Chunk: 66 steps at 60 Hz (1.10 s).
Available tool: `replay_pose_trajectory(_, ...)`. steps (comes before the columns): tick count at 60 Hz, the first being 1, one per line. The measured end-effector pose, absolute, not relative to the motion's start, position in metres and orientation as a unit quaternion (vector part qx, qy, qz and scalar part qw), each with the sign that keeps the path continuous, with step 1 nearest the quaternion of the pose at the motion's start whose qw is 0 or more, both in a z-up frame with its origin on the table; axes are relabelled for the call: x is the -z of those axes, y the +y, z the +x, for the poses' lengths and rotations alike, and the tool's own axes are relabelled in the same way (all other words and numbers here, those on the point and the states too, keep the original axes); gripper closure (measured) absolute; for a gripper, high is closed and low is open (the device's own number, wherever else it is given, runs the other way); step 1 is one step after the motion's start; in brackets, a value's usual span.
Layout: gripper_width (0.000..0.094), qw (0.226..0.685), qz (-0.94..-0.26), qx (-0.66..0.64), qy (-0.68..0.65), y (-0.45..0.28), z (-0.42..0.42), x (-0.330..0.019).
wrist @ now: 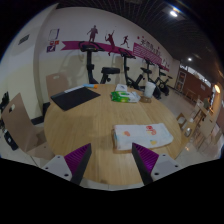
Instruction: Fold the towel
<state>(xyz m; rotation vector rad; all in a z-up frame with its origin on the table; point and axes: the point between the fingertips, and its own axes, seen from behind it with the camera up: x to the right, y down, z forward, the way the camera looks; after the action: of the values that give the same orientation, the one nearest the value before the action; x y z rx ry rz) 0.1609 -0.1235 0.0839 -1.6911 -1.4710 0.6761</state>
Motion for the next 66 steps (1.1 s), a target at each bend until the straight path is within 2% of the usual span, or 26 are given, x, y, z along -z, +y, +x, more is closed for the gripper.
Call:
replay_pose_trajectory(19, 0.0085, 0.367, -0.66, -0.271, -0.597, -0.086, 0.074, -0.017)
replay_pose_trajectory(26, 0.0165, 0.359, -0.653, -0.259, -0.614, -0.08, 0.058, 0.006)
replay_pose_trajectory(27, 0.0202, 0.354, -0.654, -0.255, -0.618, -0.08, 0.059, 0.01)
replay_pose_trajectory(34, 0.0739, 0.347, -0.645, -0.275, -0.623, -0.088, 0.05, 0.012)
replay_pose_trajectory(36, 0.0892, 0.36, -0.64, -0.261, -0.627, -0.081, 0.049, 0.011)
replay_pose_trajectory(42, 0.0924, 0.364, -0.633, -0.24, -0.639, -0.084, 0.047, 0.012)
replay_pose_trajectory(50, 0.093, 0.287, -0.661, -0.297, -0.626, -0.116, 0.048, -0.002)
replay_pose_trajectory(57, 0.0931, 0.269, -0.679, -0.339, -0.593, -0.115, 0.049, -0.05)
replay_pose_trajectory(66, 0.0931, 0.271, -0.703, -0.376, -0.539, -0.06, 0.046, -0.11)
